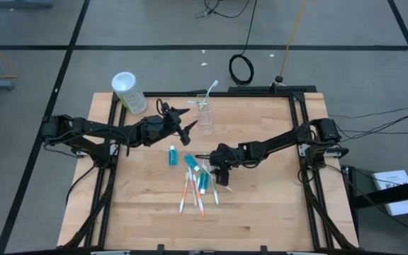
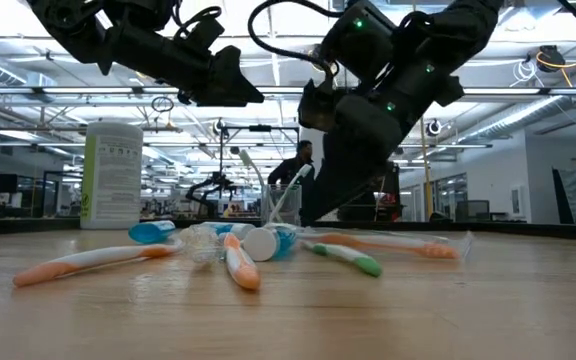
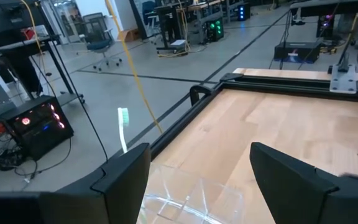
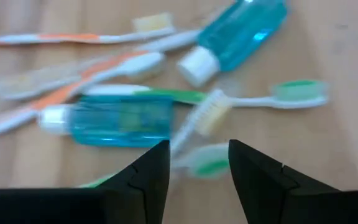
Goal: Pick & Place toothbrushing station
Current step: Put the green toothbrush into the transparent organizer
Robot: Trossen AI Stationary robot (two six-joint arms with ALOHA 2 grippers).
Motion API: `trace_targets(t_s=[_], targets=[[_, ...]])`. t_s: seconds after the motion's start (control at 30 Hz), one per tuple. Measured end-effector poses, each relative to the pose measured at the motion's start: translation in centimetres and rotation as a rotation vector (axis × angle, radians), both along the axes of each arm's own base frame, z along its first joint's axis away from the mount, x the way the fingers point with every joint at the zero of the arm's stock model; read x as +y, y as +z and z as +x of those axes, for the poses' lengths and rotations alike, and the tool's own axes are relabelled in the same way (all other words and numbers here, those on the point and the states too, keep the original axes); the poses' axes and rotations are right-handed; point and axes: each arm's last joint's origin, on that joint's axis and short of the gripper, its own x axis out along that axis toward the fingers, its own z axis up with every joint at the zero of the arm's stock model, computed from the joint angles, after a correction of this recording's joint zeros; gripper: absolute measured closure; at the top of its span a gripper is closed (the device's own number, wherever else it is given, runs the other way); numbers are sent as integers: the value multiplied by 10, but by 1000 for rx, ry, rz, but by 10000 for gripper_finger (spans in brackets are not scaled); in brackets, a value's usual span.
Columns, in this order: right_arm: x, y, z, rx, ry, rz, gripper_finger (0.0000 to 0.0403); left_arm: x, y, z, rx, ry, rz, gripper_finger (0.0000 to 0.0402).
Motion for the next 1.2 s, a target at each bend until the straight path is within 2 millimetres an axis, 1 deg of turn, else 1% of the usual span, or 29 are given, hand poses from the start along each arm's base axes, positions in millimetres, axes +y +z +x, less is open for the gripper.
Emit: trace_targets(t_s=[0.2,0.37,0.47,0.57,0.67,0.8,1.0,1.2], targets=[[18,4,1,-32,132,136,248,0,0,0,-1,0,-2,117],[41,10,5,-123,199,172,248,0,0,0,-3,0,-3,117],[50,-1,4,-79,186,208,248,0,0,0,-5,1,-7,117],[53,-13,2,-2,159,228,248,0,0,0,-7,1,-9,117],[52,-17,-4,73,142,229,248,0,0,0,-10,2,-14,117],[50,-11,-15,172,126,218,248,0,0,0,-17,4,-26,117],[46,-2,-26,241,36,159,248,0,0,0,-16,3,-26,117],[44,-5,-40,400,-31,146,248,0,0,0,-12,4,-26,117]])
